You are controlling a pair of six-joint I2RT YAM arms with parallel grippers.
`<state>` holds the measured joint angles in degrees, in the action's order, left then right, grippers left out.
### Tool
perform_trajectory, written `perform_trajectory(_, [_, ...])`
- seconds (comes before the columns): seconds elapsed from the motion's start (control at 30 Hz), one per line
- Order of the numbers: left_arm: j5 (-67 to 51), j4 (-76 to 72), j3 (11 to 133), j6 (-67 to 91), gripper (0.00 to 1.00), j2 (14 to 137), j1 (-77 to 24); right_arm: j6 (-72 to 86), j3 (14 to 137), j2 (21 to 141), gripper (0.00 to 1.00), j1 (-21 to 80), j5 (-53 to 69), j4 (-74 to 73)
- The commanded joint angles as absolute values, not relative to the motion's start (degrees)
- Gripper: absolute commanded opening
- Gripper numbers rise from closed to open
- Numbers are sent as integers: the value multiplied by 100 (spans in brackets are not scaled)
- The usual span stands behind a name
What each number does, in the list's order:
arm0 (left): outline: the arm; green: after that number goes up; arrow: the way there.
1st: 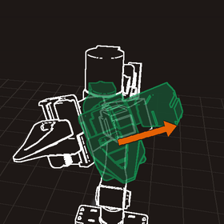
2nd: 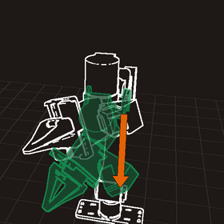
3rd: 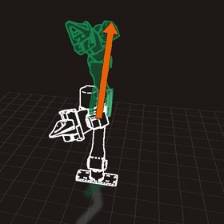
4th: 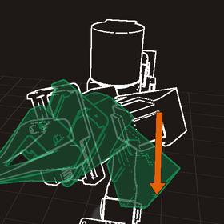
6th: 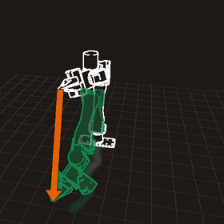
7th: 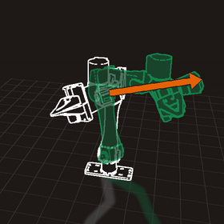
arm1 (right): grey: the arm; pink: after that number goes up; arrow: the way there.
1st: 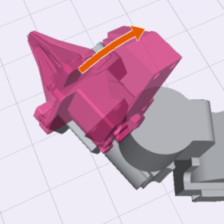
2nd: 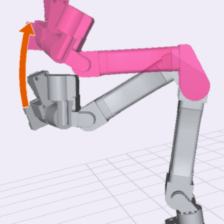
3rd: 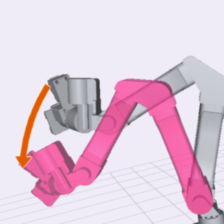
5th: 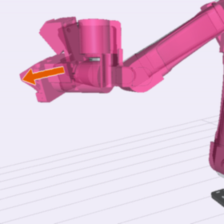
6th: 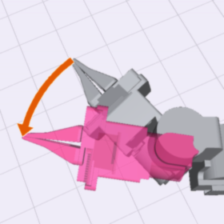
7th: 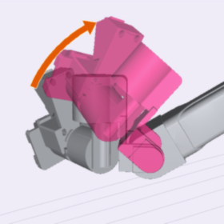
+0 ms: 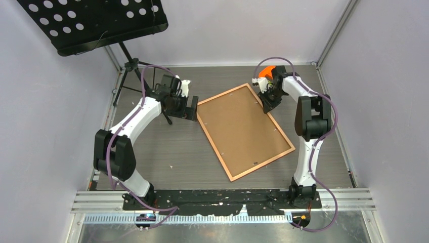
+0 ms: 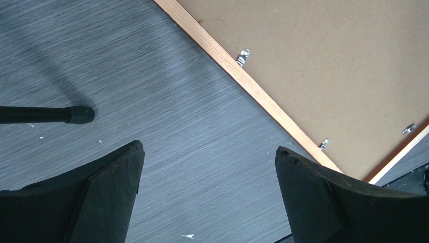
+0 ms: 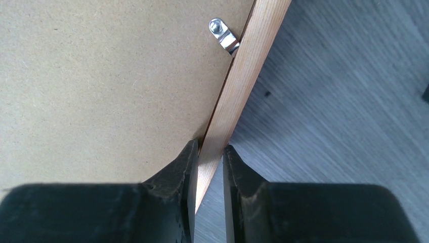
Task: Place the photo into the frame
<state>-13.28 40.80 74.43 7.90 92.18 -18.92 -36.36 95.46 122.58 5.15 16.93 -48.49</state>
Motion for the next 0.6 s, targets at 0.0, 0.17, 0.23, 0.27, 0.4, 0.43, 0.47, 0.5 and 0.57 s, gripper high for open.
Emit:
perform_trajectory(0.0, [-1315, 4035, 7503, 732, 100, 9211, -1837, -4665, 10129, 12533, 6, 528, 1496, -5376])
perform_trajectory(0.17, [-1131, 4034, 7547, 633, 100, 9273, -1837, -5191, 10503, 12742, 6, 725, 1433, -5718])
perform_trajectory(0.23, [-1033, 4036, 7577, 597, 100, 9333, -1837, -5301, 10535, 12825, 6, 866, 1384, -5752])
perform_trajectory(0.27, [-1009, 4034, 7595, 579, 100, 9368, -1837, -5370, 10536, 12861, 6, 921, 1374, -5750])
perform_trajectory(0.4, [-835, 4051, 7709, 505, 100, 9570, -1837, -5610, 10592, 12938, 6, 1260, 1284, -5712])
perform_trajectory(0.43, [-806, 4082, 7748, 481, 100, 9644, -1837, -5661, 10646, 12957, 6, 1372, 1279, -5713])
perform_trajectory(0.47, [-776, 4118, 7808, 456, 100, 9718, -1837, -5751, 10684, 12961, 6, 1479, 1272, -5713])
perform_trajectory(0.5, [-721, 4156, 7878, 445, 100, 9802, -1838, -5780, 10767, 12996, 6, 1535, 1248, -5717])
perform_trajectory(0.57, [-644, 4244, 7992, 408, 99, 9947, -1838, -5888, 10958, 13089, 6, 1699, 1216, -5833])
